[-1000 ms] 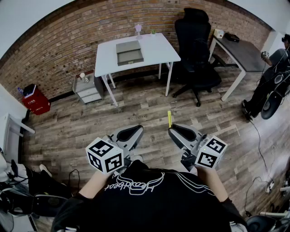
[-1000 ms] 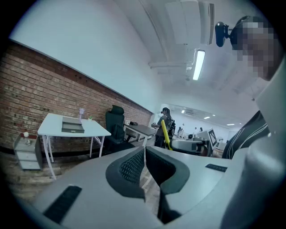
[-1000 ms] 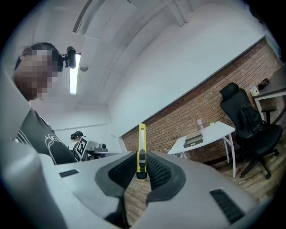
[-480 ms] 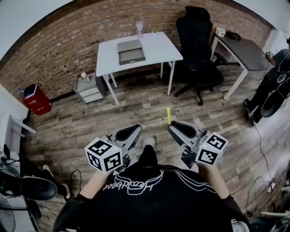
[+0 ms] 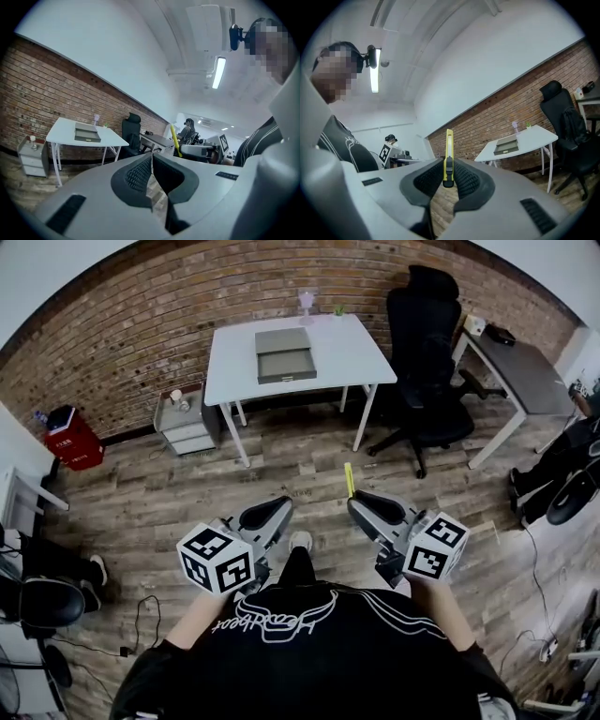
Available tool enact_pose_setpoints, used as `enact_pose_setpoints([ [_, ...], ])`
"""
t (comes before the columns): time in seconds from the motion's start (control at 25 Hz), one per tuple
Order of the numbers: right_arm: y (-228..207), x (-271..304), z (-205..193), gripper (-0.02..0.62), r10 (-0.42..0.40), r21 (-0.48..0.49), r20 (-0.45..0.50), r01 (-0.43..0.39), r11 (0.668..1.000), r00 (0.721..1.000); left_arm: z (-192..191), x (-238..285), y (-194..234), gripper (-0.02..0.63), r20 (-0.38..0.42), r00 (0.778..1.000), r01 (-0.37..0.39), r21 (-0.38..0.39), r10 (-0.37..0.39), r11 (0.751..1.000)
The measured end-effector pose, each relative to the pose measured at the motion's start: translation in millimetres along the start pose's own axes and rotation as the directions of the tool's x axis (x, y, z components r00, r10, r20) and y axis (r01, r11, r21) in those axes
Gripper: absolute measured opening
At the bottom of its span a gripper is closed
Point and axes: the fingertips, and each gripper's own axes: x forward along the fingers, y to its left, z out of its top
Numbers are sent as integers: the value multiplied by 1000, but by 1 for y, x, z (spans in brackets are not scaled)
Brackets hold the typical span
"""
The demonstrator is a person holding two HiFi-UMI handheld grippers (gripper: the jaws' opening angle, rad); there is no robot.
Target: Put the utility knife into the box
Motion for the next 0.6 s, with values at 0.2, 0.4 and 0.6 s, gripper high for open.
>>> enact_pose_setpoints([
  [0.2, -42, 51, 11, 67, 4, 12, -43, -3, 1000, 999, 15, 30, 58, 37, -18, 1000, -14, -46, 13, 999],
  [0.4, -99, 102, 20, 66, -9, 60, -95, 15, 998, 995, 34, 72, 121, 37, -44, 999, -15, -97, 11, 995],
  [0.6, -155, 159, 40, 66, -25, 93, -127, 37, 995, 992, 61, 110, 188, 37, -63, 998, -19, -130, 11, 991],
])
